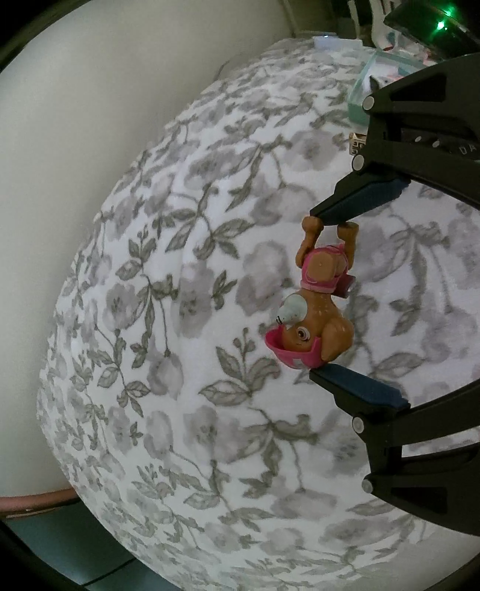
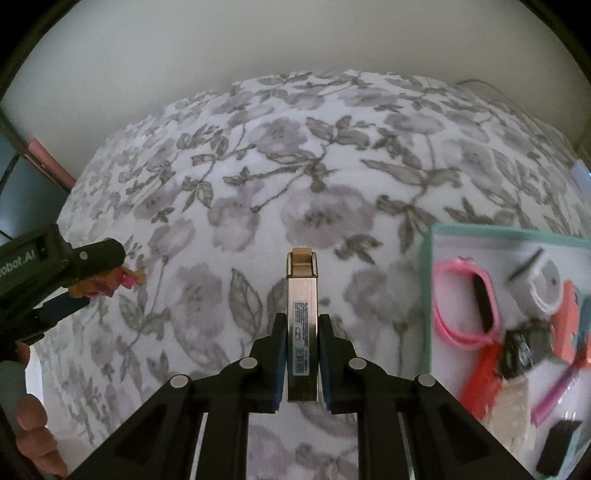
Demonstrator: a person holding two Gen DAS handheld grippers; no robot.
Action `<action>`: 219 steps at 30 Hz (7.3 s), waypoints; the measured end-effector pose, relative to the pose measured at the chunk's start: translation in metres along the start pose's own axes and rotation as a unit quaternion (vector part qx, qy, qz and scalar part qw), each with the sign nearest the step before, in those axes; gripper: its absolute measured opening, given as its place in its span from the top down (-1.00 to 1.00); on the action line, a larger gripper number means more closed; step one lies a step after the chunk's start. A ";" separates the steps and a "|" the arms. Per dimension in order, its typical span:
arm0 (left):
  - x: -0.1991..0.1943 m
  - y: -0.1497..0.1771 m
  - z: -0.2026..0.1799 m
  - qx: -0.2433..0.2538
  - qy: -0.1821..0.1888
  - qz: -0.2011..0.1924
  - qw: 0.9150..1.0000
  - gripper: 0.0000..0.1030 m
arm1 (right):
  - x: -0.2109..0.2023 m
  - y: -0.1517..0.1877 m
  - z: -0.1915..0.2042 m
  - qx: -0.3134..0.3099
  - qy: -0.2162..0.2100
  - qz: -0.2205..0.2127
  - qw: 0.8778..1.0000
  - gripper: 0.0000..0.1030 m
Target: Organize rigid objects
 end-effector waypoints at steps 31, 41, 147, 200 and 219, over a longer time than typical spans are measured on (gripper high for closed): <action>-0.080 0.105 -0.066 0.095 0.005 -0.081 0.992 -0.52 | -0.116 0.092 -0.086 0.049 0.014 -0.058 0.997 0.68; -0.070 0.138 -0.112 0.155 0.006 -0.066 0.986 -0.52 | -0.115 0.100 -0.119 0.068 0.021 -0.045 0.996 0.68; -0.020 0.179 -0.073 0.181 -0.080 -0.015 0.980 -0.95 | -0.104 0.121 -0.143 0.088 0.113 -0.061 0.988 -0.50; -0.054 0.194 -0.057 0.188 -0.045 -0.040 0.980 -0.95 | -0.137 0.146 -0.118 0.073 0.108 -0.109 0.985 -1.00; -0.051 0.195 -0.056 0.186 -0.052 -0.029 0.981 -0.95 | -0.138 0.147 -0.124 0.079 0.111 -0.107 0.985 -1.00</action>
Point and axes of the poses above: each gripper's, at about its wrist camera, not at the fingertips, and x roughly the way its jaws point, z to its left, y to its underside, the point moved 3 cm from there along x, roughly the way its jaws point, and after that the axes turned 7 degrees about z, right-handed, at the moved point
